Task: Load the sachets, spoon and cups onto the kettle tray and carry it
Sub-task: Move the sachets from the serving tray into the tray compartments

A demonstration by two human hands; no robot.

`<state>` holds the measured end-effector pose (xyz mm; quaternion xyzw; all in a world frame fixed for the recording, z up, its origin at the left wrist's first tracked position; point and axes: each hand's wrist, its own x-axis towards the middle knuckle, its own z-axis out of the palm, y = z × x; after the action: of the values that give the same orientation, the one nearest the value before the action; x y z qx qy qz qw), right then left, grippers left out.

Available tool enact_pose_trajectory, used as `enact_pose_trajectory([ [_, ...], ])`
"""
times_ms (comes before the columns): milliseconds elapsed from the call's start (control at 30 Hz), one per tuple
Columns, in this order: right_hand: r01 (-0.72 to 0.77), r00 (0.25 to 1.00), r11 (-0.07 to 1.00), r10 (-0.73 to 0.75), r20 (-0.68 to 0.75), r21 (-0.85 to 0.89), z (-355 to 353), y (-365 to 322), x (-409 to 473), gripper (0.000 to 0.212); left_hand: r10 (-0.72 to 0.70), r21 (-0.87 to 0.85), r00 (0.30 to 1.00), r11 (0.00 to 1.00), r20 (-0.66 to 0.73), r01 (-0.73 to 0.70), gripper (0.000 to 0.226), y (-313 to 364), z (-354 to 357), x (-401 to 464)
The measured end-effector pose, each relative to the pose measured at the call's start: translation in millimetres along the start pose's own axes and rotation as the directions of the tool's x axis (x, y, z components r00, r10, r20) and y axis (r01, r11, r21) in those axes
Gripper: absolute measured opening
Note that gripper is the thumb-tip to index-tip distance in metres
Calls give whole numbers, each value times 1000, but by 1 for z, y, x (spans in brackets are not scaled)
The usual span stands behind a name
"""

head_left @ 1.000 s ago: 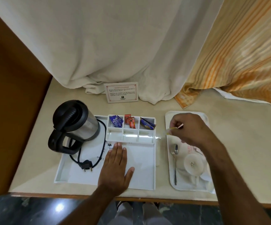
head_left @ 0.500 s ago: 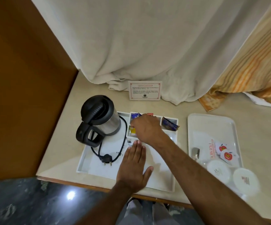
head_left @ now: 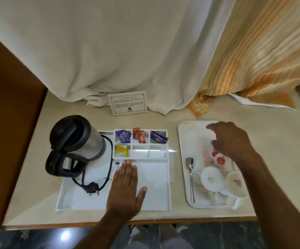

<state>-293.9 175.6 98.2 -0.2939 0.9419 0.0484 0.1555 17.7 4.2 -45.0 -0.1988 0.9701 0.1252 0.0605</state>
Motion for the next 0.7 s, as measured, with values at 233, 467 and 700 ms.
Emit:
enact_pose_trajectory([
  [233,95,946,995,-95,309,15,47,47,5,54,-14,22,1000,1000,20,13,82,1,0,0],
  [467,77,933,994,-98,346,72,42,46,14,20,-30,12,999,999,12,30,82,2,-3,0],
  [700,161,979,959,-125,-162,233,2,13,-16,15,3,-9,1000,1000,12,-3,80,6,-5,3],
])
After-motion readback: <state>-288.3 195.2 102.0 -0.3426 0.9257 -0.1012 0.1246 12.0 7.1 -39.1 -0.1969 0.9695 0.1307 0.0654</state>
